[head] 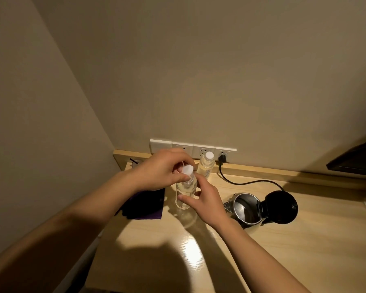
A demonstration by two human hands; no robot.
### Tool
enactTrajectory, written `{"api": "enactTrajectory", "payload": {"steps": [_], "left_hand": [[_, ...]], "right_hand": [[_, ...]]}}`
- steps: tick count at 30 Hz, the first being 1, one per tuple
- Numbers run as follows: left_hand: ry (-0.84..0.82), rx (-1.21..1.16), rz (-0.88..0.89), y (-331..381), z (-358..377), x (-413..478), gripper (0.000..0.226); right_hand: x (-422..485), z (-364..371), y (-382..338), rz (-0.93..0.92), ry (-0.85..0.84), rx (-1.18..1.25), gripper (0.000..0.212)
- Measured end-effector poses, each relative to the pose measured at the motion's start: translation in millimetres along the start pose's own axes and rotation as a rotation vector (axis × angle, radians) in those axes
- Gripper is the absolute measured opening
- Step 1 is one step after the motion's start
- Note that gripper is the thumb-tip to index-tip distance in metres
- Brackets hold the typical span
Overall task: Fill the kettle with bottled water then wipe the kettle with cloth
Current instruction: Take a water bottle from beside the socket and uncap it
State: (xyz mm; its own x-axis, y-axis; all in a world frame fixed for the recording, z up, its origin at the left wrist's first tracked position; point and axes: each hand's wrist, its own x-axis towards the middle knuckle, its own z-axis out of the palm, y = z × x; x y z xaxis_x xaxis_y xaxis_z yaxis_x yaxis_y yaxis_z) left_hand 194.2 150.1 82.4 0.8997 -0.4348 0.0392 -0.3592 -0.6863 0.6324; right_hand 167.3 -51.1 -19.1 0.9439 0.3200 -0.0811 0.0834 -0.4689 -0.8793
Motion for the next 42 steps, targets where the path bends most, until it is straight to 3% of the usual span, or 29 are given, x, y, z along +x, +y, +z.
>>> {"api": "enactTrajectory", "payload": {"steps": [4, 9, 12, 17, 23, 26, 28, 31, 33, 36, 38, 42], "left_hand": [[0.238, -0.454, -0.27, -26.8, 22.7, -26.4, 0.028], [0.403, -0.732, -0.462, -75.9, 64.0, -52.7, 0.032], [0.408, -0.724, -0.599, -111.3, 90.8, -62.5, 0.034], [0.353, -0.491, -0.804, -164.2, 133.1, -68.7, 0.028], [0.229, -0.139, -0.691, -201.1, 164.1, -63.8, 0.026], [0.211, -0.1, -0.722, -207.1, 170.1, -66.1, 0.028], [0.185, -0.107, -0.76, -205.1, 167.0, -66.5, 0.038], [0.159, -0.059, -0.797, -188.7, 148.6, -63.6, 0.076], [0.186, -0.245, -0.707, -166.2, 132.1, -61.5, 0.098], [0.006, -0.547, -0.475, -117.8, 112.8, -58.7, 0.123], [-0.072, -0.563, -0.36, -91.4, 112.8, -54.4, 0.122], [0.013, -0.723, -0.257, -57.6, 124.9, -42.1, 0.098]], "right_hand": [[0.3, 1.0, 3.9, 0.002, 0.009, 0.023, 0.063], [0.2, 4.2, 7.1, 0.025, 0.03, 0.007, 0.058], [-0.7, 7.7, 8.4, 0.04, 0.047, -0.007, 0.061], [-3.0, 14.7, 12.7, 0.085, 0.087, 0.006, 0.057], [-5.4, 19.8, 15.8, 0.116, 0.119, -0.018, 0.059], [-5.3, 22.1, 12.6, 0.124, 0.132, -0.016, 0.06], [-4.4, 23.8, 10.1, 0.12, 0.132, -0.008, 0.06], [-4.5, 25.7, 5.5, 0.118, 0.134, 0.007, 0.059], [-6.3, 26.8, 2.1, 0.118, 0.135, 0.009, 0.059], [-11.7, 28.6, -2.7, 0.111, 0.155, 0.034, 0.059], [-16.4, 29.8, -4.8, 0.104, 0.166, 0.056, 0.058], [-27.2, 29.6, -10.8, 0.072, 0.22, 0.053, 0.058]]}}
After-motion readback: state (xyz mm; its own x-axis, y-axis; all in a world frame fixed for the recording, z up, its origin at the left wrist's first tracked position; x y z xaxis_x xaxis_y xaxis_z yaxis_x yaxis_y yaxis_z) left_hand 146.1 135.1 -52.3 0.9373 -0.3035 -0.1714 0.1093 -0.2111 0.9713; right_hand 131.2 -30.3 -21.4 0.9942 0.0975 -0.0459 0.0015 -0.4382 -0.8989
